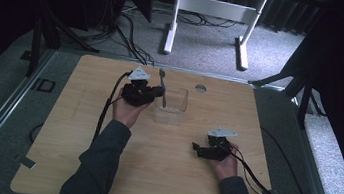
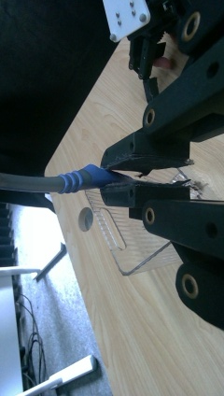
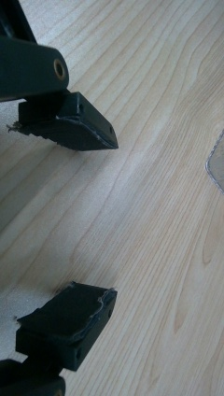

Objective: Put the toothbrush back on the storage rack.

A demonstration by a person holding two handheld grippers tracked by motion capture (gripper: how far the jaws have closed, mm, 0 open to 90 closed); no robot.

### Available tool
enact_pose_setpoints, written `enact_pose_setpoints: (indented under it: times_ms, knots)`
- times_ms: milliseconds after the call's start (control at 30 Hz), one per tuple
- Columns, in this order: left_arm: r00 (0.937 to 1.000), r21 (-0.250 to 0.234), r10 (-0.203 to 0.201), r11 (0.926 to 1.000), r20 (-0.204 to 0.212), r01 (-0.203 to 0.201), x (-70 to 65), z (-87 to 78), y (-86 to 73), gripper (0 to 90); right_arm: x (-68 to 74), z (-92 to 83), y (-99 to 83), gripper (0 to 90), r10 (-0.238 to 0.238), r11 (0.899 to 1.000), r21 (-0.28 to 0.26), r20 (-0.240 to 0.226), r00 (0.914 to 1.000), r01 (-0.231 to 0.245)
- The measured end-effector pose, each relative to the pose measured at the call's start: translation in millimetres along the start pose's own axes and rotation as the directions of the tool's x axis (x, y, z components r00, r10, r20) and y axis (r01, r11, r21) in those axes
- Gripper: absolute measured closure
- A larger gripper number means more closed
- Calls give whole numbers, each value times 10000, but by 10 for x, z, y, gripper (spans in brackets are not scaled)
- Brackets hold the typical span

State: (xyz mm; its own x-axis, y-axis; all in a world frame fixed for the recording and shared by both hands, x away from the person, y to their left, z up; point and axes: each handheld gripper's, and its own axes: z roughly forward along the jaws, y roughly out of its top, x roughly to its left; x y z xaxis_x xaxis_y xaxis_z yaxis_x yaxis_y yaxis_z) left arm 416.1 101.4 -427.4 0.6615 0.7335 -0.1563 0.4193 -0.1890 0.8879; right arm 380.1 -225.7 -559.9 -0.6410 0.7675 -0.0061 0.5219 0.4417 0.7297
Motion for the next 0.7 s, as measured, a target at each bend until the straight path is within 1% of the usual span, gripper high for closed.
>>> enact_pose_setpoints:
  times_ms: [200, 533, 700]
  knots:
    - [9999, 126, -118, 9999, 28, 118, 22, 45, -17, 816, 0, 0, 0, 228, 1, 10000, 1, 0, 10000, -1]
    - [9999, 421, -160, 9990, -32, 161, 48, 105, -48, 815, 0, 0, 0, 228, 1, 10000, 0, -1, 10000, -1]
    - [9998, 604, -175, 9980, 23, 173, 59, 131, -64, 815, 0, 0, 0, 228, 2, 10000, -2, 1, 10000, -2]
